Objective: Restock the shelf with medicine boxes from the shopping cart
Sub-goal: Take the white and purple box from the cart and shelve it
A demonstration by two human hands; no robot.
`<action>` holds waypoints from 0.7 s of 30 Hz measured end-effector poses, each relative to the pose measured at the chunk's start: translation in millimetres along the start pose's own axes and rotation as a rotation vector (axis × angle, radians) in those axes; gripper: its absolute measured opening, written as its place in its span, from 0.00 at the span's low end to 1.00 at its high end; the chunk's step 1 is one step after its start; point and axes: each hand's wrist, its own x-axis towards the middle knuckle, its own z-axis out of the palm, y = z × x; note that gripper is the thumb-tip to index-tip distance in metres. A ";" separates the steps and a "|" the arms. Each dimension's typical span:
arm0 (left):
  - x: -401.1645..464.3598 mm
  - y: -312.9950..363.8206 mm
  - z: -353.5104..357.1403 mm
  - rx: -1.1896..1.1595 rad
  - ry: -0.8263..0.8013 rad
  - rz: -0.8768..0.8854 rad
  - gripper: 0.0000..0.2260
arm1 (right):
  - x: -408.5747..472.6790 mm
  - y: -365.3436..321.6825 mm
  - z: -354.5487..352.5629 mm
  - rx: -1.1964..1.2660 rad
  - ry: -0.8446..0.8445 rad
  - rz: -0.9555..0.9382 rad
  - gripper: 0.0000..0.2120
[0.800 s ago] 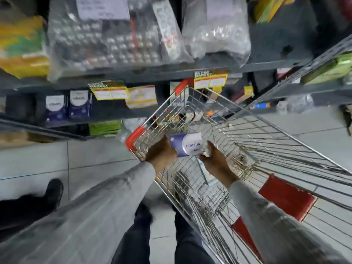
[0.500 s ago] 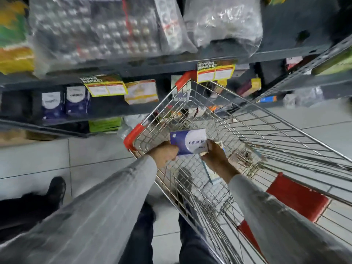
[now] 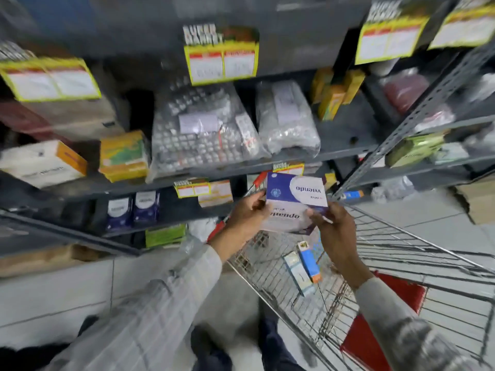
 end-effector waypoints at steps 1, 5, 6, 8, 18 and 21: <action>-10.3 16.2 -5.0 -0.020 0.021 0.068 0.17 | -3.5 -20.9 -5.8 0.029 0.025 -0.034 0.07; -54.1 77.4 -27.3 -0.172 0.031 0.219 0.13 | -24.8 -111.0 -20.5 0.095 0.135 -0.195 0.10; -64.2 91.9 -33.5 -0.215 0.028 0.253 0.16 | -30.2 -133.2 -23.4 0.081 0.176 -0.247 0.12; -84.2 121.0 -48.5 -0.257 0.020 0.328 0.17 | -40.6 -173.9 -28.5 0.071 0.219 -0.349 0.09; -174.4 232.7 -166.9 -0.255 -0.038 0.648 0.24 | -85.9 -352.2 0.1 0.162 0.179 -0.620 0.13; -187.0 242.2 -220.7 -0.237 0.048 0.717 0.18 | -87.1 -397.5 37.5 0.157 0.078 -0.691 0.15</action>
